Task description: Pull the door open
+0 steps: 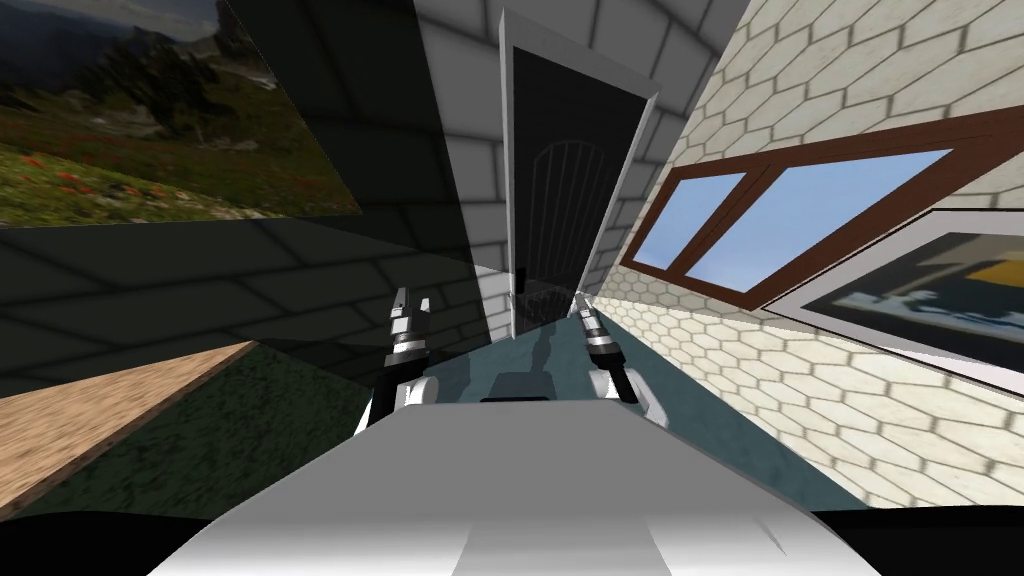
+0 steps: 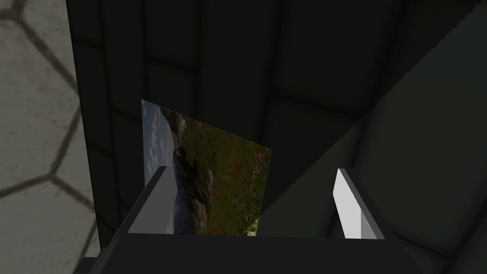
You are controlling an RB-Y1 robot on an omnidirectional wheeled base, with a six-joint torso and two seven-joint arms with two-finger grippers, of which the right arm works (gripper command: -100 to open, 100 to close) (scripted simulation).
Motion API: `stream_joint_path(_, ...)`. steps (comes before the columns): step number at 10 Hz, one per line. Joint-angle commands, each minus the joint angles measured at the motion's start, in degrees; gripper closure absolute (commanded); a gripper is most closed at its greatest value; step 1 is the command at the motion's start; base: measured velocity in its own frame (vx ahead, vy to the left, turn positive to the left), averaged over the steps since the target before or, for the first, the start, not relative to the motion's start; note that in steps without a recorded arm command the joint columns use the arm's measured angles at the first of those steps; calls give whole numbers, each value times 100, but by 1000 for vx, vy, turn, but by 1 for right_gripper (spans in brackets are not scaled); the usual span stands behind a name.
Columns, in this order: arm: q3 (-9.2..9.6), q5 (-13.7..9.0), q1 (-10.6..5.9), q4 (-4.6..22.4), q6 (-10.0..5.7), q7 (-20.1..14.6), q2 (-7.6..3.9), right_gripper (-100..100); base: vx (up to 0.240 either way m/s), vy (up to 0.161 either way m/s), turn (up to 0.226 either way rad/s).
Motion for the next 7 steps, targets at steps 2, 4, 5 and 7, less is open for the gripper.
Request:
stream_joint_path(2, 2, 181, -137, 340, 4, 236, -98, -100, 113, 27, 46)
stream_joint_path(4, 10, 321, -223, 567, 17, 408, -168, -100, 104, 30, 53)
stream_joint_path(5, 14, 390, -265, 680, 23, 493, -203, -100, 104, 29, 45)
stream_joint_path(7, 22, 529, -350, 905, 36, 663, -272, -100, 96, 24, 52)
